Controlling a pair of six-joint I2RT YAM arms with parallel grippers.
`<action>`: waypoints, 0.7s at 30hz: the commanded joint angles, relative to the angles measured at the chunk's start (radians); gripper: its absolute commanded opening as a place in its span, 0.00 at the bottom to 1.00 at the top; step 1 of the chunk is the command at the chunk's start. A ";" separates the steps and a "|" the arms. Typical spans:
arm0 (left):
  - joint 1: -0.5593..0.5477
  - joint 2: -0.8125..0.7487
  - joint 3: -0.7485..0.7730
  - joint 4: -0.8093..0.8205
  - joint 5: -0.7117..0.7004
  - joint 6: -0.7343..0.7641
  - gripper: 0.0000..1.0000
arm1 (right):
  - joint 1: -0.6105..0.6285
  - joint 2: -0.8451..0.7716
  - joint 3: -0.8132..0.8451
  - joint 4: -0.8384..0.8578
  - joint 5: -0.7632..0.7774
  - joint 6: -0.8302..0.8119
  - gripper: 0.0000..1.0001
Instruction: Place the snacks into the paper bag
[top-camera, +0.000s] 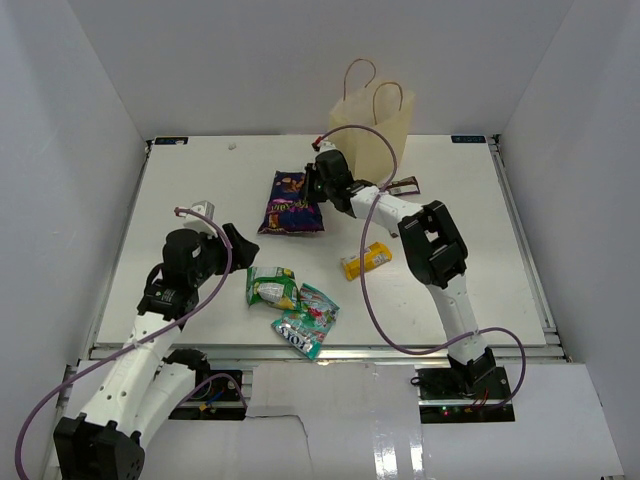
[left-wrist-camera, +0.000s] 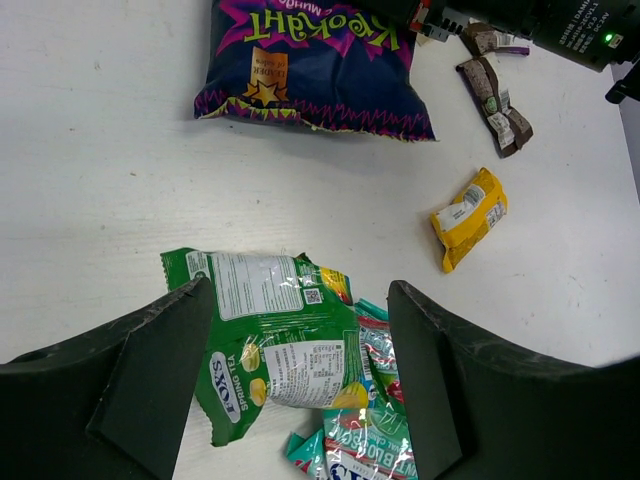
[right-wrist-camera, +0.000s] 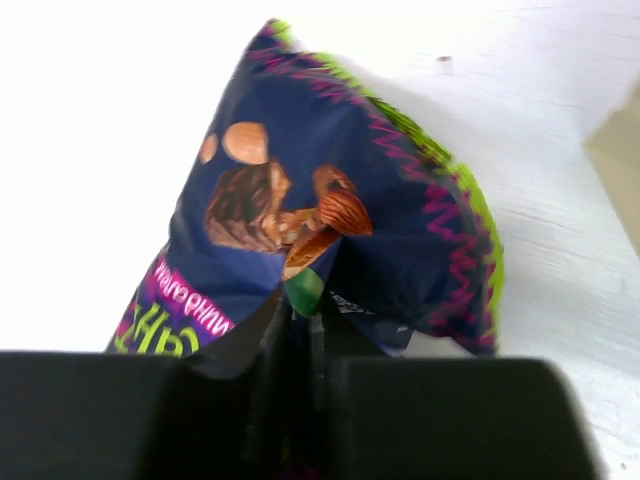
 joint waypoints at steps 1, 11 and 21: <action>-0.001 -0.031 -0.005 0.033 -0.008 0.010 0.81 | 0.018 -0.035 -0.046 0.023 -0.219 -0.054 0.08; -0.001 -0.085 -0.011 0.028 -0.041 0.026 0.81 | 0.010 -0.170 0.064 0.054 -0.703 -0.434 0.08; -0.001 -0.120 -0.020 0.040 -0.037 0.018 0.81 | 0.016 -0.247 0.156 -0.124 -0.561 -0.802 0.08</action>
